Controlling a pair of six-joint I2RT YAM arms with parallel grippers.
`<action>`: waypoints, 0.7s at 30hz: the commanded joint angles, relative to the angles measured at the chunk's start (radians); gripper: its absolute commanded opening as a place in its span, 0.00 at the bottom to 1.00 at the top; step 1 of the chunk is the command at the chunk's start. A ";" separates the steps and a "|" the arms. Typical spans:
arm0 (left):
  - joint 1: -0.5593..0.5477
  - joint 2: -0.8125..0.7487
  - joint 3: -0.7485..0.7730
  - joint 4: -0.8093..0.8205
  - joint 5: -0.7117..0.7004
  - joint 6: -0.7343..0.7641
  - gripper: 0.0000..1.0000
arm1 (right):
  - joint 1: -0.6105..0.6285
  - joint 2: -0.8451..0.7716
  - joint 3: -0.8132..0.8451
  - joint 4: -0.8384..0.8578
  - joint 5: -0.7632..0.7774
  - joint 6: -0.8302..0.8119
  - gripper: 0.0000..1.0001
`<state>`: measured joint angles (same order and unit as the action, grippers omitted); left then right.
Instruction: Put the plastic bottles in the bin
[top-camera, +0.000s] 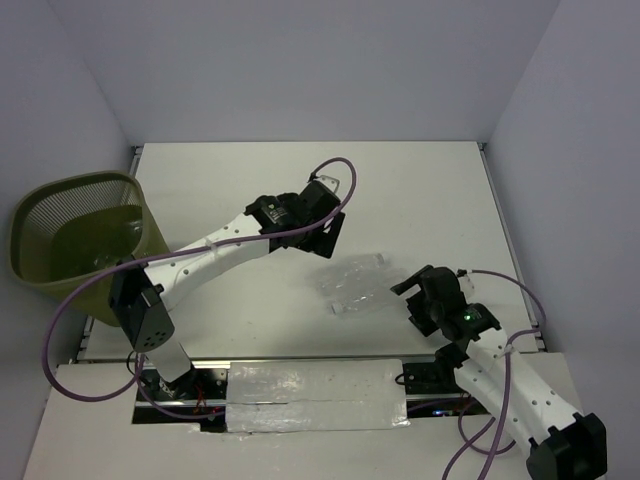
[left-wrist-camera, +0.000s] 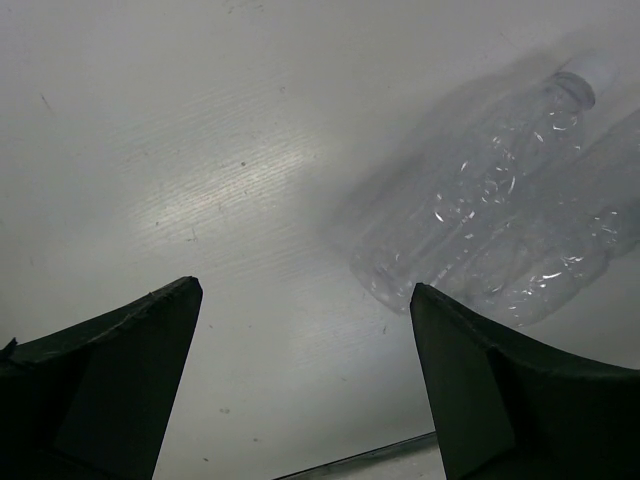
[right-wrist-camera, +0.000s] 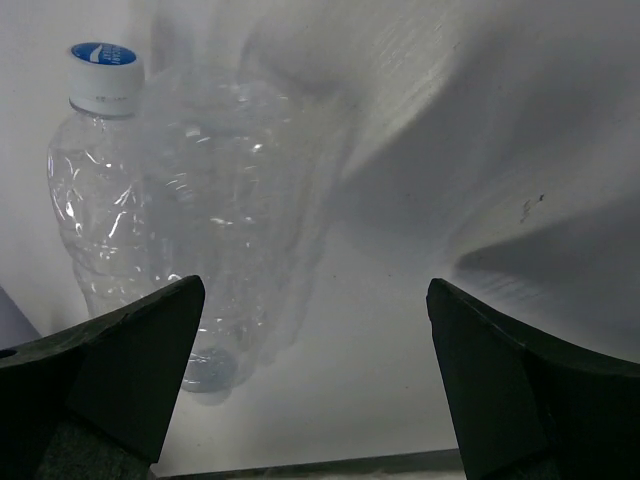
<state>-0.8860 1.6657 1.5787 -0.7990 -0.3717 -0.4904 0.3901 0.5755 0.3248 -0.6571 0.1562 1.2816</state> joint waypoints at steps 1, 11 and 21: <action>0.001 -0.044 -0.022 0.018 -0.027 -0.025 1.00 | 0.007 0.042 0.008 0.139 -0.038 0.065 1.00; 0.001 -0.035 -0.037 0.035 -0.004 -0.034 1.00 | 0.006 0.134 0.010 0.290 -0.053 0.019 1.00; 0.001 -0.015 -0.042 0.017 -0.032 -0.053 0.99 | 0.032 0.392 0.174 0.355 -0.152 -0.309 1.00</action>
<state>-0.8860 1.6596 1.5349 -0.7910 -0.3832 -0.5186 0.4019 0.9222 0.4164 -0.3492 0.0261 1.1248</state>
